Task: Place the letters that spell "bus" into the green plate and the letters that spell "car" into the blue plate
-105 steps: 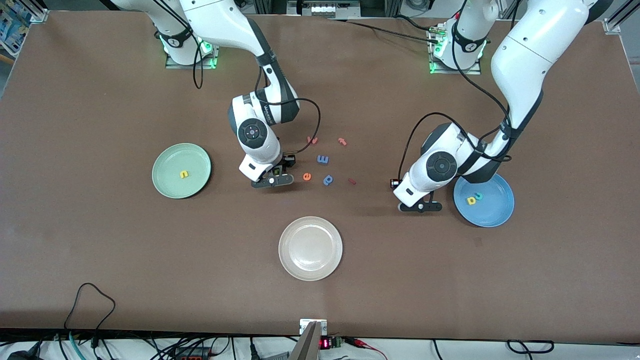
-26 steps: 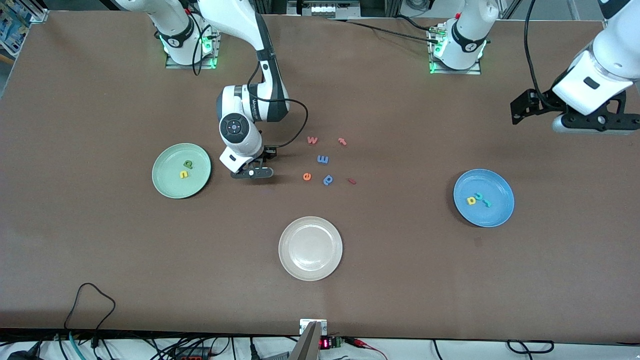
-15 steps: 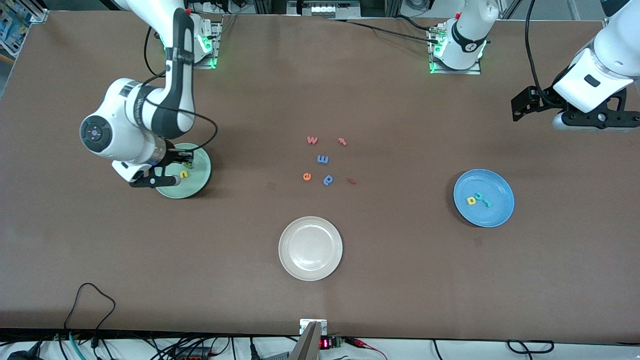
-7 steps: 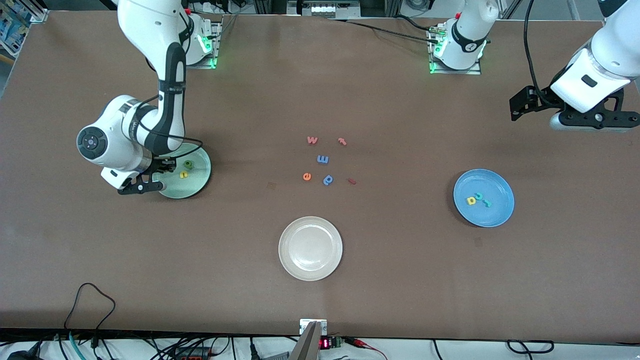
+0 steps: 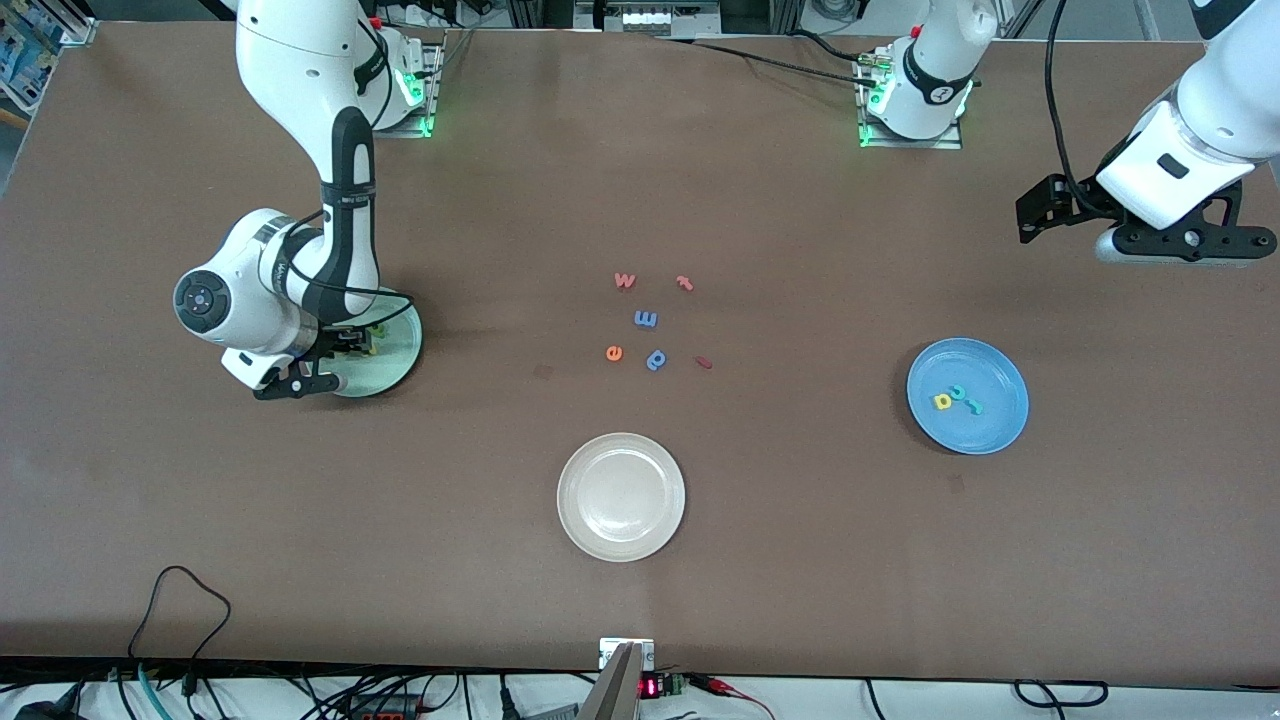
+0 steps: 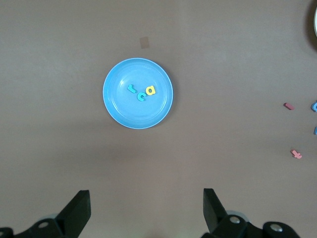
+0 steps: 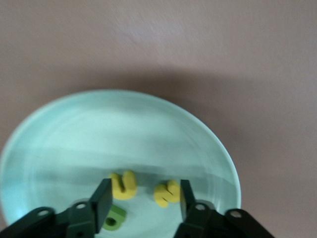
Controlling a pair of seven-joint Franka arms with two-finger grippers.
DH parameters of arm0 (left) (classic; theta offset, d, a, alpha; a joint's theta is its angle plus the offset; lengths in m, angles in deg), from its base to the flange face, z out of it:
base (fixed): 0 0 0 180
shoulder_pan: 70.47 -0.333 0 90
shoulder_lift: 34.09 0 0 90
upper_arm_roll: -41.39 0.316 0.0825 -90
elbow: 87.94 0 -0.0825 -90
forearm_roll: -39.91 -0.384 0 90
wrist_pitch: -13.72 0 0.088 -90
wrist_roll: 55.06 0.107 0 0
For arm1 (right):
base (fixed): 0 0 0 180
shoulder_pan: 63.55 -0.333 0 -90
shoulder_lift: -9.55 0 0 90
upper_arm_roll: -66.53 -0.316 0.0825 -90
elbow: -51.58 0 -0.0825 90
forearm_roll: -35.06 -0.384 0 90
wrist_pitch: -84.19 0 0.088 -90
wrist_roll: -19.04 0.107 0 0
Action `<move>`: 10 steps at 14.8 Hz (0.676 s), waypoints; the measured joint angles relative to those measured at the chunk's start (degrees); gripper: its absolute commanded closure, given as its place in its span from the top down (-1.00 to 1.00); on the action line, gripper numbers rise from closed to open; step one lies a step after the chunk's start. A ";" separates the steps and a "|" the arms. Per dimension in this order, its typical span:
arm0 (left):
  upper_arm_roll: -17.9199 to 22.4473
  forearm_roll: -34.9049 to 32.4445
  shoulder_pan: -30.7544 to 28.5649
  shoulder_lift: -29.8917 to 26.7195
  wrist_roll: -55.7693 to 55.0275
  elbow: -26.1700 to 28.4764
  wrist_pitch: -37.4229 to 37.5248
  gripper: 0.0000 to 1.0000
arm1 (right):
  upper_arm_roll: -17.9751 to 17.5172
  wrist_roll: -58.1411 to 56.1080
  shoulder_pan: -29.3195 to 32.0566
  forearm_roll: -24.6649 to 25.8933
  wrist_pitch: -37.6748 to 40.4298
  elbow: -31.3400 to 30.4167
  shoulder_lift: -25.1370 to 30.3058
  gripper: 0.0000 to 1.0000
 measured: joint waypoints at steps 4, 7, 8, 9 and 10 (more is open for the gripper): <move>0.00 0.00 0.22 0.13 0.00 0.00 0.00 1.00 | 7.05 3.57 -1.86 -0.13 11.72 8.45 0.89 1.00; -0.02 0.00 0.46 0.13 0.00 0.00 -0.01 1.00 | 12.42 7.26 -2.83 -0.14 22.84 16.42 2.46 1.00; -0.03 0.00 0.50 0.13 0.00 0.00 -0.01 1.00 | 12.84 8.62 -2.85 -0.14 24.92 18.38 2.90 1.00; -0.04 0.00 0.52 0.13 0.00 0.00 -0.01 1.00 | 12.88 10.21 -2.89 -0.14 26.45 20.08 3.13 1.00; -0.04 0.00 0.53 0.13 0.00 0.00 -0.01 1.00 | 12.88 11.90 -3.03 -0.14 27.78 21.54 3.11 1.00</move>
